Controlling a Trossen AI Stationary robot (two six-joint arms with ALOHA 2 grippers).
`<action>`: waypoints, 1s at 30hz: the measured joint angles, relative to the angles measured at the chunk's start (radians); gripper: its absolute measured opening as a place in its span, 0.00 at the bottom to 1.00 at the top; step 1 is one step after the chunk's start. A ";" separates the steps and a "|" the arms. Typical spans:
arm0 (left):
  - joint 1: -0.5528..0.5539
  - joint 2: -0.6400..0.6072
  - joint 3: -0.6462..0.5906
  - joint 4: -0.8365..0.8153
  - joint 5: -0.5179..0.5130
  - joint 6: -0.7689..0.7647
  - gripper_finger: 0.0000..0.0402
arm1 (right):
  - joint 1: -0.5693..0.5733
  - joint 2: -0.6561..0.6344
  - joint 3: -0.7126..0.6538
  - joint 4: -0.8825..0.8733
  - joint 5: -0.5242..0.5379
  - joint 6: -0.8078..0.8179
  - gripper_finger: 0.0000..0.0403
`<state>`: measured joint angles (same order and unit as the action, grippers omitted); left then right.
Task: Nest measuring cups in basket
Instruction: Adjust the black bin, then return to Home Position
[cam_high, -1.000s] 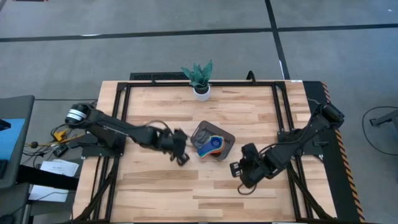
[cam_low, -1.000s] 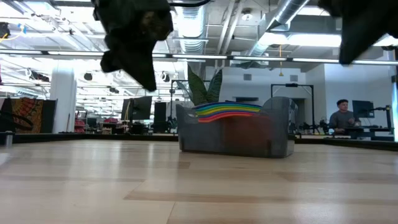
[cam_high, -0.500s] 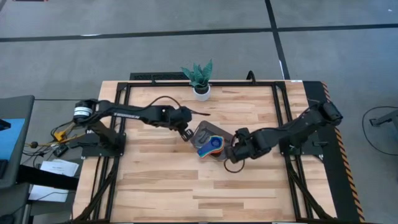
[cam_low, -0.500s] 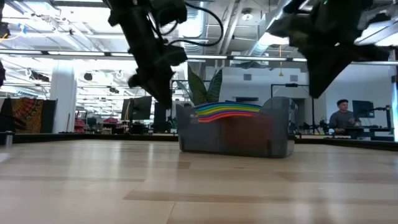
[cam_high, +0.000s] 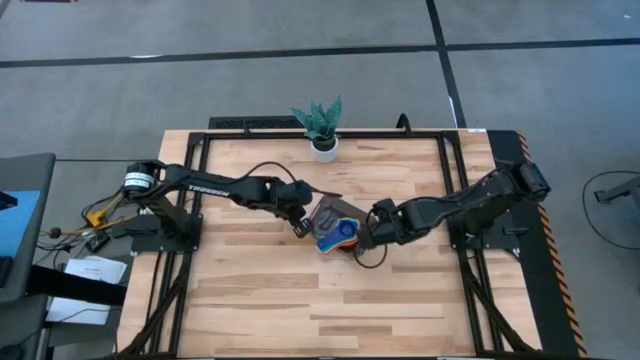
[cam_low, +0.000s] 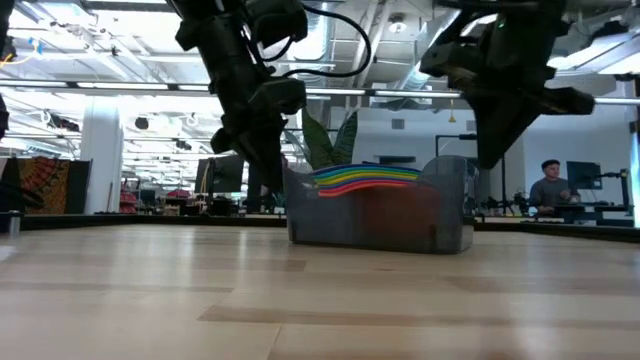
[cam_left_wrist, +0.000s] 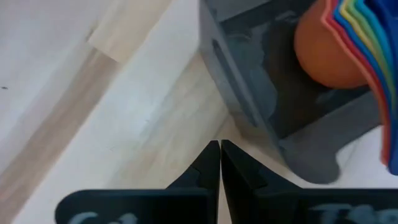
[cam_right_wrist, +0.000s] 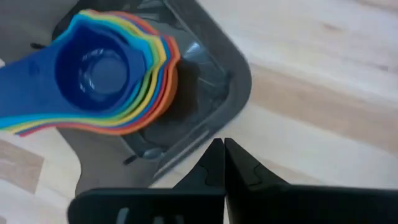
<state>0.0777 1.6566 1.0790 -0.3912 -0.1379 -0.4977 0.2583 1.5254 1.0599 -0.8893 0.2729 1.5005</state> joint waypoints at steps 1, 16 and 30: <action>-0.008 0.000 0.000 0.000 0.000 -0.006 0.00 | -0.013 0.000 0.000 0.003 -0.006 -0.019 0.03; -0.195 -0.001 0.000 0.007 -0.001 -0.240 0.00 | -0.167 0.000 0.000 0.087 -0.023 -0.392 0.03; -0.326 -0.211 0.000 -0.196 -0.222 -0.436 0.00 | -0.095 -0.158 0.000 0.136 0.046 -0.563 0.02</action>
<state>-0.2486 1.4455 1.0790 -0.5875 -0.3602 -0.9341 0.1633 1.3674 1.0599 -0.7531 0.3188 0.9376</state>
